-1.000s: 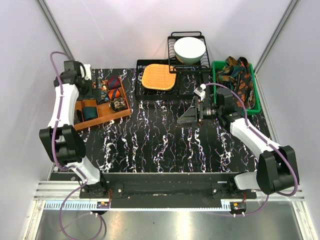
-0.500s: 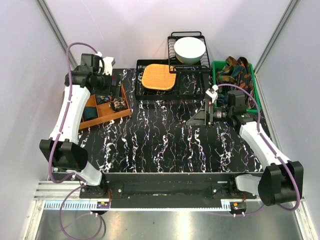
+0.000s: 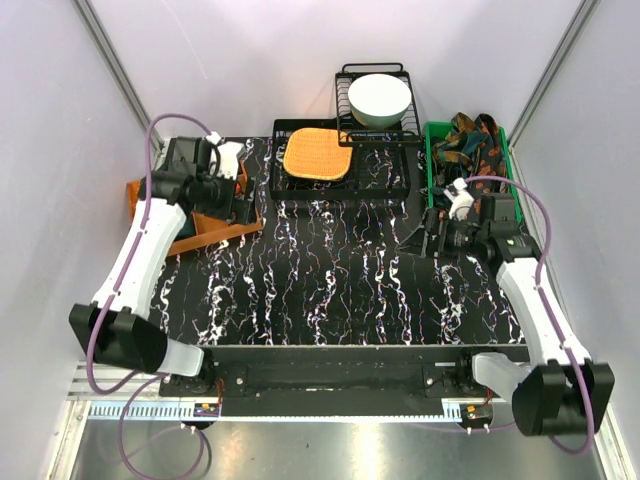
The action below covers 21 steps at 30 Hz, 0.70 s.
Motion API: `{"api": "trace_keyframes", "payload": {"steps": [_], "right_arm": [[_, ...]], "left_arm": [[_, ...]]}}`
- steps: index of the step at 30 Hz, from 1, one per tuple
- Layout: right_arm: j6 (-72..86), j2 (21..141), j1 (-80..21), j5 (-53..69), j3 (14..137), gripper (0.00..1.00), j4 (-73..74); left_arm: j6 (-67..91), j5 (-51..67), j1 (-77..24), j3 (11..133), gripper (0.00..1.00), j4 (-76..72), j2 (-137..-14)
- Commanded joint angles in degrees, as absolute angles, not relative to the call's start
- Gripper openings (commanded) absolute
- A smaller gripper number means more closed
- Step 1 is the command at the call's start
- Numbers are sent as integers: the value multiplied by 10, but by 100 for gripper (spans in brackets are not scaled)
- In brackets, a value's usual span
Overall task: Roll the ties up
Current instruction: Reset both arms
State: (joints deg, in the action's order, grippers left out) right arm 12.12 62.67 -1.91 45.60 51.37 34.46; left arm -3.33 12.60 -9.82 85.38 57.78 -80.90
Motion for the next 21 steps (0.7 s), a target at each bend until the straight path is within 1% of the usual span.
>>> {"api": "trace_keyframes", "payload": {"steps": [1, 2, 6, 9, 13, 21], "right_arm": [[94, 578, -3, 381, 526, 100, 367], [95, 573, 16, 379, 524, 100, 367], [99, 554, 34, 376, 514, 100, 363], [105, 533, 45, 378, 488, 100, 352], [109, 491, 48, 380, 459, 100, 339], [112, 477, 54, 383, 452, 100, 338]], "left_arm": [[-27, 156, -100, 793, 99, 520, -746], [-26, 156, -101, 776, 99, 512, -726], [-22, 149, -104, 681, 99, 479, -679], [-21, 146, -104, 638, 99, 475, -646], [-19, 148, -104, 602, 99, 474, -613], [-21, 135, -104, 587, 99, 473, -589]]}}
